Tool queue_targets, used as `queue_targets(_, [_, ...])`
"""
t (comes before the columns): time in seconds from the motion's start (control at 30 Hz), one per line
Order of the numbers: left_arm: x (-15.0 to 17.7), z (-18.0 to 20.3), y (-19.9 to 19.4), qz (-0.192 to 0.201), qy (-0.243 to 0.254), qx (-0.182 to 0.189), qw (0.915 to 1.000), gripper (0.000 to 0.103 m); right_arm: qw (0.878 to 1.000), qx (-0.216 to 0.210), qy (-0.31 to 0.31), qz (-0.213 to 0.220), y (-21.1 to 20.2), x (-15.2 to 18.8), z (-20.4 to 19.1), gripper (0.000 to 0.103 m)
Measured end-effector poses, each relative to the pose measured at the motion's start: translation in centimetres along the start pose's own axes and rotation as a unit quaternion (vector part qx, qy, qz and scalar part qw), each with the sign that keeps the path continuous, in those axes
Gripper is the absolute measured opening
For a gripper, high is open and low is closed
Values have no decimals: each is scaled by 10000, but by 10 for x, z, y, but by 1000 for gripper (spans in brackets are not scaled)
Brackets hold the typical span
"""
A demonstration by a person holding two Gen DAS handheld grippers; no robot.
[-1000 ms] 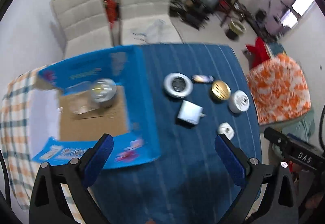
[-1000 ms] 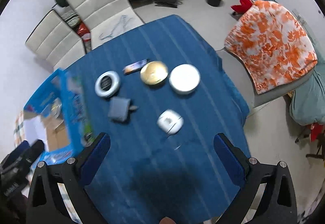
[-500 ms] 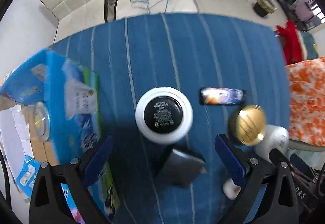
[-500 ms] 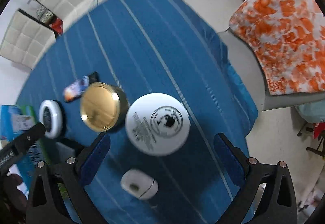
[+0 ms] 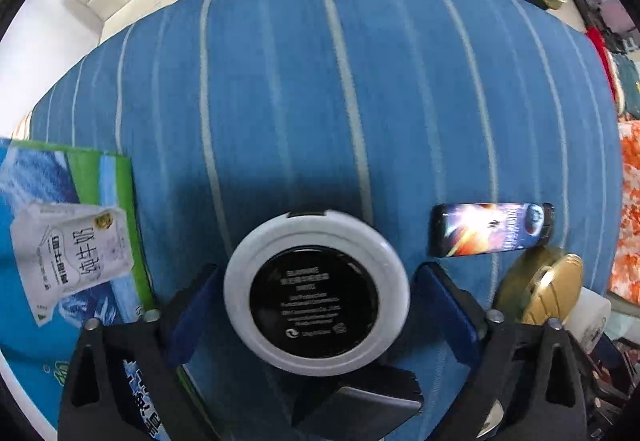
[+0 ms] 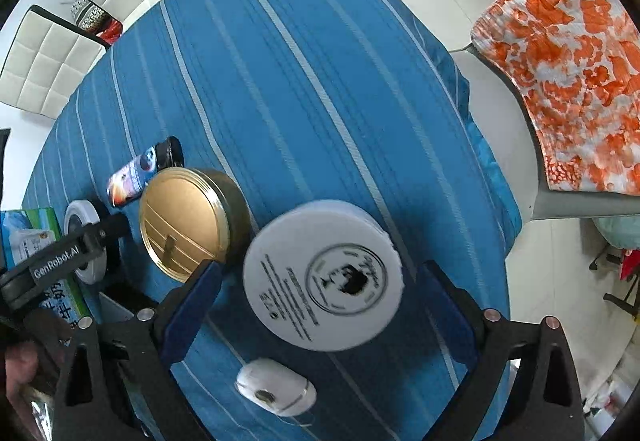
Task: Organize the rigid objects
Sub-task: 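Grasp the white compact with the left tool while the right tool grasps the white cream jar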
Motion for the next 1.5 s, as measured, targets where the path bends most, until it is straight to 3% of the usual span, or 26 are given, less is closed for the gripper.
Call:
queue_targets(0.07, [3, 3, -4, 89, 56, 84, 9999, 74, 10000, 57, -57, -38, 1, 0, 1, 95])
queue_targets(0.17, [12, 7, -8, 118, 101, 88, 9998, 73, 9996, 175, -160, -148, 9, -1, -1, 83])
queue_targets(0.3, [20, 8, -8, 216, 168, 131, 9995, 74, 9988, 413, -238, -51, 13, -3, -5, 82])
queue_targets(0.43, [30, 4, -9, 288, 142, 112, 9994, 73, 9974, 661, -283, 46, 12, 0, -14, 72])
queue_targets(0.6, [26, 1, -13, 301, 166, 76, 9994, 73, 9975, 696, -125, 8, 10, 3, -16, 71])
queue_targets(0.83, [43, -2, -51, 681, 170, 170, 9974, 73, 9981, 545, -225, 162, -12, 18, -30, 71])
queue_targets(1.17, [105, -28, -118, 1203, 236, 497, 9912, 73, 9928, 531, -756, 757, -76, 73, -75, 71])
queue_targets(1.5, [160, -107, -198, 1946, 354, 495, 9790, 73, 9857, 191, -1101, 1262, -143, 148, -150, 71])
Point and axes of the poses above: each gripper's, at about its wrist camera, not at the fingertips, and y roughly the way its jaws point, z to its right, x to its underside, the point moved 1 cm from there along y, roughly the way its jaws point, and after that the axes turned 3 degrees about -y, right-handed, at the moved point
